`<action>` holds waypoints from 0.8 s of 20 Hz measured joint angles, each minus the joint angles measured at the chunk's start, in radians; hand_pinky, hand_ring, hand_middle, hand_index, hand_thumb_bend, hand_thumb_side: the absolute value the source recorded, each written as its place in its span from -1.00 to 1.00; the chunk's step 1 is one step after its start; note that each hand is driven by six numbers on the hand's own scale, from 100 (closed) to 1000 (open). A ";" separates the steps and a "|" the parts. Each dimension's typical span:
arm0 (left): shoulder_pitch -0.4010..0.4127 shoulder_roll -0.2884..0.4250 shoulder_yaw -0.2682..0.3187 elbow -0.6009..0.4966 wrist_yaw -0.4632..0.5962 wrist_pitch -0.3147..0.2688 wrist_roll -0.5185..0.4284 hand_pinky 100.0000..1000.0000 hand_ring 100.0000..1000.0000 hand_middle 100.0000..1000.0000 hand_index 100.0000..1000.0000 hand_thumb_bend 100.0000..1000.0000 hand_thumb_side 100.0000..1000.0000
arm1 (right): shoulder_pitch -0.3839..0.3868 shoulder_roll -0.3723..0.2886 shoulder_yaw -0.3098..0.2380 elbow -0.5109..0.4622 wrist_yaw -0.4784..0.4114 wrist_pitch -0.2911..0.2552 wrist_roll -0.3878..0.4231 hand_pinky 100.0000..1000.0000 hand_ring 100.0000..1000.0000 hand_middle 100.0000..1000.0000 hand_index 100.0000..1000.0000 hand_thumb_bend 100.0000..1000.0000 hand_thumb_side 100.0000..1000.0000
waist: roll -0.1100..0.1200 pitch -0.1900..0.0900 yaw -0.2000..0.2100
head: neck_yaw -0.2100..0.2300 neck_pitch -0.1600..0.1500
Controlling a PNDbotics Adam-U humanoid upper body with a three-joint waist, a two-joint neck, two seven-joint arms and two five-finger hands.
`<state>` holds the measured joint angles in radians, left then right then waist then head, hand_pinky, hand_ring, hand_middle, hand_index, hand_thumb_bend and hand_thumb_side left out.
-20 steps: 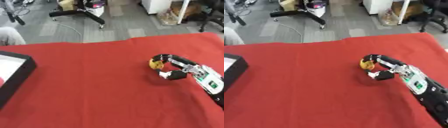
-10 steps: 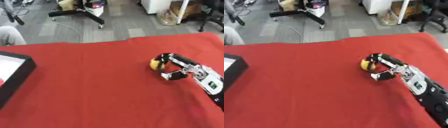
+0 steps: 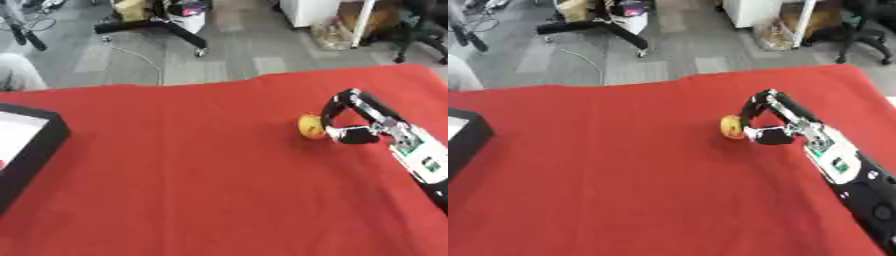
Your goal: Pick up the objects with one hand, pass them to the other hand, and then place them into the box on the other side of the table.
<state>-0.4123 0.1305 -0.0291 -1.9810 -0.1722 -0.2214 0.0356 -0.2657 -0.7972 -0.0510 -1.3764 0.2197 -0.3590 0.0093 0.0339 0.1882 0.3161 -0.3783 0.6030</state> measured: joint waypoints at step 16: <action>-0.001 0.000 -0.006 0.000 0.005 -0.015 -0.001 -0.10 -0.07 -0.04 0.44 -0.30 0.19 | 0.017 -0.011 0.108 0.037 0.113 -0.039 -0.005 0.48 0.81 0.78 0.76 -1.00 -0.13 | 0.001 0.000 0.009 | -0.017 0.000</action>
<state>-0.4129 0.1305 -0.0349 -1.9810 -0.1675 -0.2360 0.0347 -0.2483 -0.8084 0.0572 -1.3390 0.3324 -0.3980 0.0046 0.0348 0.1882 0.3254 -0.3957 0.6031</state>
